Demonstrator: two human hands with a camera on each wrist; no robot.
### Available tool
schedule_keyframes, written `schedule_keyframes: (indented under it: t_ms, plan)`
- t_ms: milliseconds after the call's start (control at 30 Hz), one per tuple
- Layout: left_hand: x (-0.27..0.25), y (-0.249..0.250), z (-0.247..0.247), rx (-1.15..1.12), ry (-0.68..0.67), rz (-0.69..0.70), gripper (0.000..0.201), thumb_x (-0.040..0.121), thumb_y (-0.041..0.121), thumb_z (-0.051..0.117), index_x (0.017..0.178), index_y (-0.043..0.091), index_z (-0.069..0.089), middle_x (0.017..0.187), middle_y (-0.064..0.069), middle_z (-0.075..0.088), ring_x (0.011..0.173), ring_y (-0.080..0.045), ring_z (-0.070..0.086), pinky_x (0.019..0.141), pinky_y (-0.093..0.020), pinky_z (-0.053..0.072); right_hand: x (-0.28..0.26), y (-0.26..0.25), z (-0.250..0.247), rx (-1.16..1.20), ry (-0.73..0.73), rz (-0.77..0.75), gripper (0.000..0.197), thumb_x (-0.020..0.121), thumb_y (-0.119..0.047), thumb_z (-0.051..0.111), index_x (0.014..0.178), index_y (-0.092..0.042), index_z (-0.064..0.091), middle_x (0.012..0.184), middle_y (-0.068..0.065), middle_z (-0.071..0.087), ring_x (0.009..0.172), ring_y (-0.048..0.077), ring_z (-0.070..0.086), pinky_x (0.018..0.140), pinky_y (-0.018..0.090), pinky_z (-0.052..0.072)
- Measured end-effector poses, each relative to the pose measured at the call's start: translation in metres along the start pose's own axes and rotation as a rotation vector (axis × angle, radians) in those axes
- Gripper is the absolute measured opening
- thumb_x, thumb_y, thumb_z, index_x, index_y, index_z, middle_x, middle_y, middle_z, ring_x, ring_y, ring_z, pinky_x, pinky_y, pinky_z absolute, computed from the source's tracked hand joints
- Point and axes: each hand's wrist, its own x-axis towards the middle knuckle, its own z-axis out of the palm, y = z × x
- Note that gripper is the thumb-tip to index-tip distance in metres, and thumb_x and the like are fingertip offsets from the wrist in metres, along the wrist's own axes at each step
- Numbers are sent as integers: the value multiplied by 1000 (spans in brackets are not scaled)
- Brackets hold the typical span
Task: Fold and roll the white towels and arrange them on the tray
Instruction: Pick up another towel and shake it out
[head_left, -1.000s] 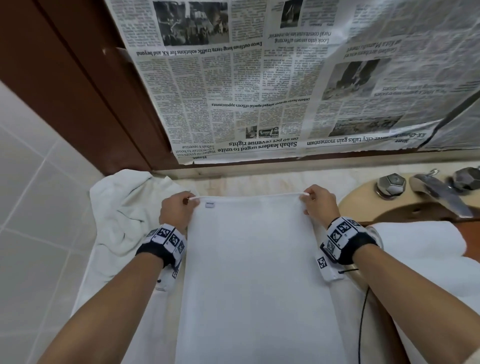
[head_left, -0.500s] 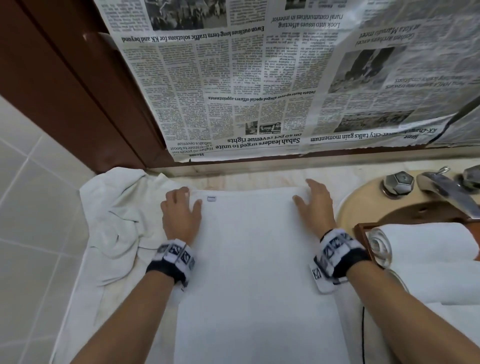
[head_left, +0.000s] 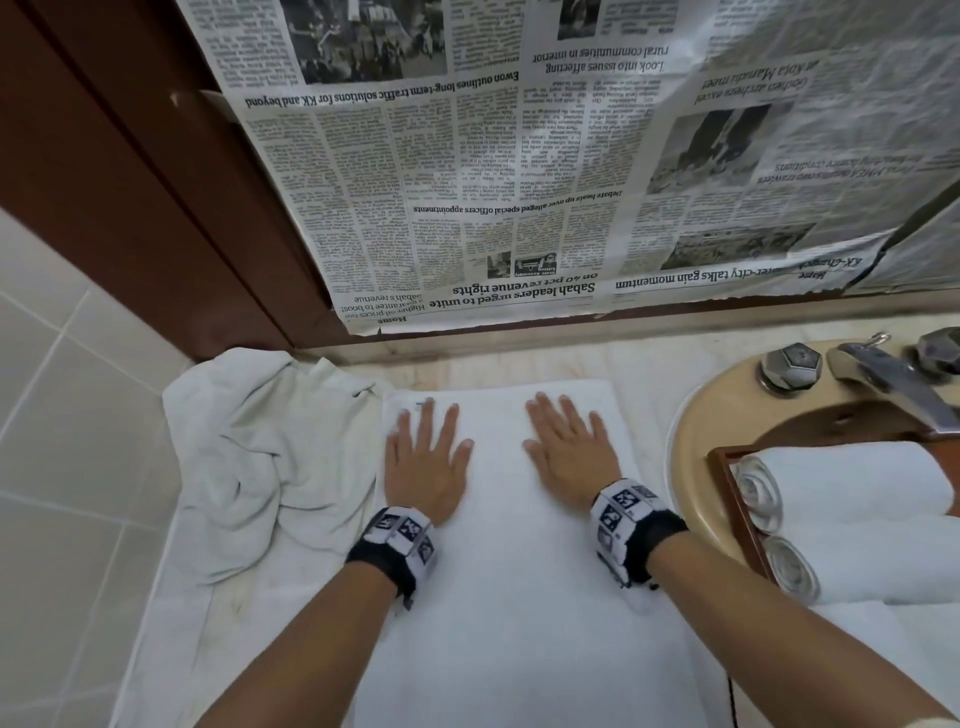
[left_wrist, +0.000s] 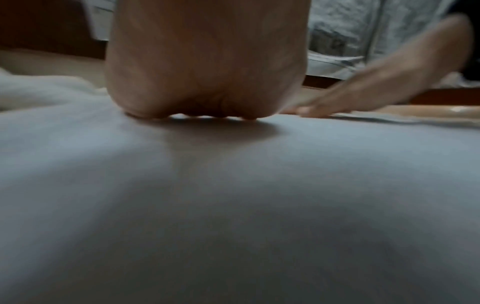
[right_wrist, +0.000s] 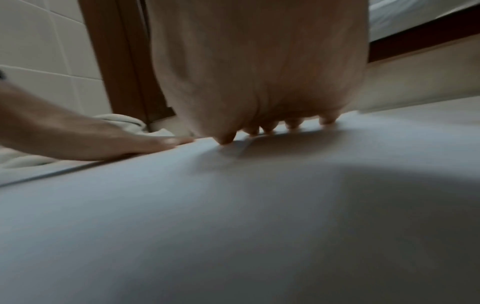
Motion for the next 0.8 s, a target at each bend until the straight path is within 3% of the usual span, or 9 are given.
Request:
schedule_keyframes:
  t_ms: [133, 200, 333, 433, 567, 700, 800]
  plan:
    - [-11, -24, -7, -72, 37, -65, 63, 101, 54, 8, 159, 30, 3, 168, 4, -5, 154, -19, -6, 122, -55, 0, -13, 48, -14, 53, 10, 181, 60, 105, -45, 9, 157, -22, -9, 163, -7, -19, 151, 17, -12, 122, 47, -5]
    - [-30, -19, -10, -123, 82, -65, 68, 98, 56, 9, 159, 27, 11, 168, 2, 1, 154, -21, -4, 121, -55, -3, -26, 46, -14, 76, 48, 190, 61, 105, -43, 11, 158, -18, -6, 164, -3, -15, 152, 18, -10, 122, 46, -5]
    - [-74, 15, -1, -178, 32, 8, 76, 90, 61, -4, 159, 32, 6, 167, 8, -3, 153, -18, -10, 120, -54, -9, -72, -3, 9, 73, 40, -10, 73, 92, -54, -5, 157, -19, -3, 161, -7, -16, 151, 17, -10, 120, 44, -9]
    - [-94, 32, 17, -138, -30, 30, 71, 89, 61, -8, 158, 40, -4, 166, 11, -13, 152, -18, -15, 120, -55, -9, -90, -33, 31, 35, -18, -104, 74, 90, -57, -7, 157, -25, -6, 160, -10, -19, 150, 14, -14, 121, 46, -9]
    - [-97, 6, 21, -111, -11, -13, 69, 92, 61, -5, 157, 42, 0, 166, 11, -11, 153, -18, -10, 120, -54, -6, -85, -13, 27, 23, -12, -10, 70, 95, -59, -3, 156, -27, -11, 158, -12, -24, 150, 13, -16, 122, 44, -8]
    - [-104, -36, 12, -127, 15, -131, 61, 103, 54, 19, 159, 35, 3, 167, 9, -10, 153, -19, -4, 121, -53, 7, -94, 28, 16, 16, -20, 160, 63, 104, -49, 9, 156, -22, -12, 160, -7, -24, 150, 13, -17, 121, 44, -7]
    - [-125, -31, 9, -173, 11, -120, 64, 101, 56, 15, 159, 32, 6, 167, 6, -10, 153, -19, -8, 121, -54, 2, -117, 13, 22, 37, 23, 167, 65, 101, -49, 1, 156, -16, -9, 162, -2, -20, 151, 16, -12, 122, 45, -6]
